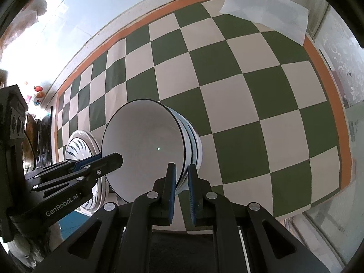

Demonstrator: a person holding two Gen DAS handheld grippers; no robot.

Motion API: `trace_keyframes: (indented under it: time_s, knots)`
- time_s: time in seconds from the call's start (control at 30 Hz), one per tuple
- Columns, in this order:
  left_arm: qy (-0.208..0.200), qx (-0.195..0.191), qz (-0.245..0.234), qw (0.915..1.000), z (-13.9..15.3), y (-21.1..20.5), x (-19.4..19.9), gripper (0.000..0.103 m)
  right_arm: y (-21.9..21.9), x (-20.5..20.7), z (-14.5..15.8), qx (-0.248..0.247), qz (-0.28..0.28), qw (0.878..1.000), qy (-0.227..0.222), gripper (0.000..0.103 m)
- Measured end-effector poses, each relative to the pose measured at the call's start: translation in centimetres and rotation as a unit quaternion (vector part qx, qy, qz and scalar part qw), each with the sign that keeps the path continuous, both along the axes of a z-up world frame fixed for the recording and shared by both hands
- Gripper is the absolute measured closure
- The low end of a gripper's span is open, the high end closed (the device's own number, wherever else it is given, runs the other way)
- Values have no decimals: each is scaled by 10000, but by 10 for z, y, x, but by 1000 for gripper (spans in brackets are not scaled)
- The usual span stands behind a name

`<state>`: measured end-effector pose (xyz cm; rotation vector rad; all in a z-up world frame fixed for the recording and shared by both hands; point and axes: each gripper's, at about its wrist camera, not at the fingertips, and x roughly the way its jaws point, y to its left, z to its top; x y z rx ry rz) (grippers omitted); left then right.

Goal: Organize plates and bowls
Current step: 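Lower the nested bowls into the plain white bowl with both grippers, then open both grippers and raise them off the bowl stack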

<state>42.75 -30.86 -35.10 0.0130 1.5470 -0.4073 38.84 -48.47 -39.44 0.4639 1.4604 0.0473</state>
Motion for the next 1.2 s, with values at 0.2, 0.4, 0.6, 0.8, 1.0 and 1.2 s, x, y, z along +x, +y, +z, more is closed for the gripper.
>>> trace_keyframes:
  time_s: [0.2,0.4,0.6,0.8,1.0,1.2]
  knots:
    - [2,31,-10,10000,-1,-1,-1,86,-2,-1,0,84,-3,10000,-1,91]
    - [63,21,60,10000,0,-1,1,86,-1,0,-1,66,35,10000,49,88]
    - [39,63,124,9999,14,4,-2,85,-6,2,-1,231,-111,9995,176,86]
    - [-201,148,-128,9996,44,5,-15,85,0,-4,23,156,-7,9999,40,78]
    - [-511,130,-275,9982,79,14,-28,81,15,-18,68,-73,257,9993,-254,67]
    - [-827,69,-337,9960,115,27,-39,72,20,-38,108,-141,320,9985,-433,56]
